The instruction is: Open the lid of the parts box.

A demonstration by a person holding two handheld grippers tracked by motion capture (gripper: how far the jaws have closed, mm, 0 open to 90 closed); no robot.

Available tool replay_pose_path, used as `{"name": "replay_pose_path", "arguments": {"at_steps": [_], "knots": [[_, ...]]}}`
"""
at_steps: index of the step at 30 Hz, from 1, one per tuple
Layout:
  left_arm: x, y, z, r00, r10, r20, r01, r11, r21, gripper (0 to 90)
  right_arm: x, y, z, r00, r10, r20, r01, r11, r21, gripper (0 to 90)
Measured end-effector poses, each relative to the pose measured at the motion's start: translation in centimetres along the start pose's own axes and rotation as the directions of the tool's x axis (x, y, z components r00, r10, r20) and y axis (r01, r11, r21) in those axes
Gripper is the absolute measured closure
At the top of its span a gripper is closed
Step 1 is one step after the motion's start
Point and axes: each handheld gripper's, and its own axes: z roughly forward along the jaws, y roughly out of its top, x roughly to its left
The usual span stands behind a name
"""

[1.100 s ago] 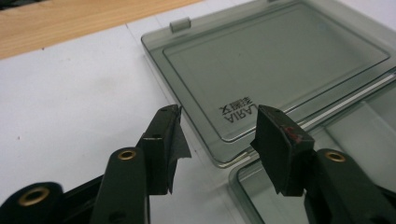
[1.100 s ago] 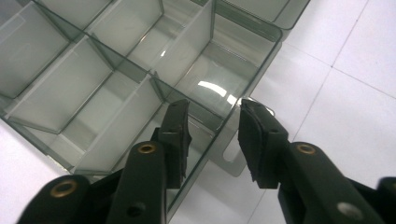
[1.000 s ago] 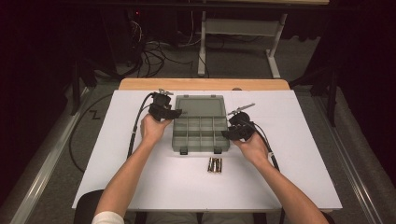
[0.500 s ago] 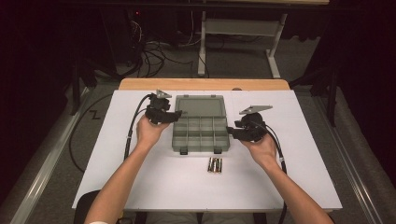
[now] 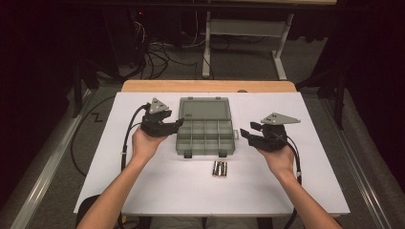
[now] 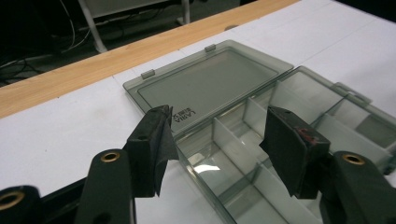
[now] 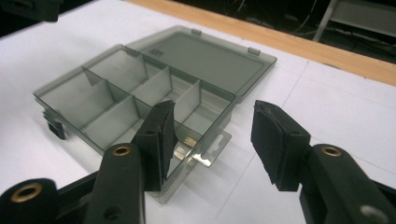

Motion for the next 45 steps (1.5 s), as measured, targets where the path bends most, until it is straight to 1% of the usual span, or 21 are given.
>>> {"name": "replay_pose_path", "arguments": {"at_steps": [2,3,6,9,12,15,18,20,22,26,30,34,37,42,45], "knots": [[-0.3,-0.1,-0.6,0.9999,0.013,0.001,-0.013,0.9999,-0.006,41.5,-0.1,-0.3,-0.4,1.0,0.006,-0.003,-0.006,1.0,-0.014,50.6],[-0.4,-0.2,-0.9,0.9997,0.025,-0.006,-0.025,0.9996,-0.014,41.6,-0.1,-0.4,-0.5,1.0,0.007,-0.003,-0.007,1.0,-0.022,50.4],[-0.9,-0.4,-1.7,0.9994,0.033,0.006,-0.033,0.9986,-0.041,41.5,-0.1,-0.9,-1.0,1.0,0.004,-0.007,-0.004,0.999,-0.049,49.5],[-1.3,-0.7,-2.4,0.999,0.042,0.013,-0.041,0.9971,-0.064,41.5,0.2,-1.3,-1.5,0.9999,-0.011,-0.003,0.011,0.997,-0.082,49.3],[-1.7,-1.0,-2.8,0.9982,0.057,0.018,-0.055,0.9957,-0.074,41.4,0.5,-1.8,-2.0,0.9996,-0.026,-0.002,0.026,0.994,-0.102,48.7],[-2.0,-1.4,-3.1,0.9979,0.059,0.027,-0.056,0.9944,-0.09,41.3,0.6,-2.3,-2.4,0.9995,-0.031,-0.004,0.03,0.992,-0.121,48.3],[-2.1,-1.9,-3.4,0.9975,0.066,0.023,-0.064,0.9932,-0.097,40.8,0.6,-2.9,-2.8,0.9992,-0.04,0.007,0.04,0.989,-0.141,48.0],[-2.2,-2.2,-3.5,0.9977,0.064,0.023,-0.062,0.9933,-0.098,40.5,0.5,-3.2,-3.0,0.9994,-0.033,0.011,0.035,0.988,-0.153,47.9],[-2.2,-2.5,-3.7,0.9978,0.057,0.033,-0.054,0.9942,-0.093,40.5,0.4,-3.5,-3.1,0.9996,-0.025,0.011,0.027,0.987,-0.161,47.7],[-2.4,-3.1,-4.0,0.9971,0.068,0.034,-0.064,0.9936,-0.092,40.4,0.2,-4.0,-3.6,0.9998,-0.015,0.013,0.017,0.983,-0.181,47.3],[-2.5,-3.6,-4.4,0.9976,0.059,0.035,-0.055,0.9929,-0.105,40.1,0.1,-4.4,-4.2,1.0,-0.001,0.008,0.002,0.981,-0.193,46.8],[-2.7,-4.1,-4.7,0.9975,0.064,0.03,-0.06,0.9916,-0.115,40.0,-0.1,-5.1,-4.7,0.9999,0.014,0.001,-0.013,0.978,-0.208,46.2],[-2.7,-4.3,-4.9,0.9975,0.063,0.032,-0.058,0.9906,-0.124,39.8,-0.2,-5.8,-5.1,0.9998,0.019,0.011,-0.016,0.974,-0.225,46.1],[-2.9,-4.9,-5.2,0.9977,0.064,0.025,-0.06,0.9887,-0.137,39.6,-0.6,-6.6,-5.4,0.9995,0.023,0.022,-0.017,0.974,-0.228,45.3],[-3.0,-5.4,-5.3,0.9974,0.069,0.023,-0.065,0.9886,-0.136,39.5,-0.7,-7.1,-5.7,0.9993,0.027,0.025,-0.02,0.972,-0.234,44.8]]}}
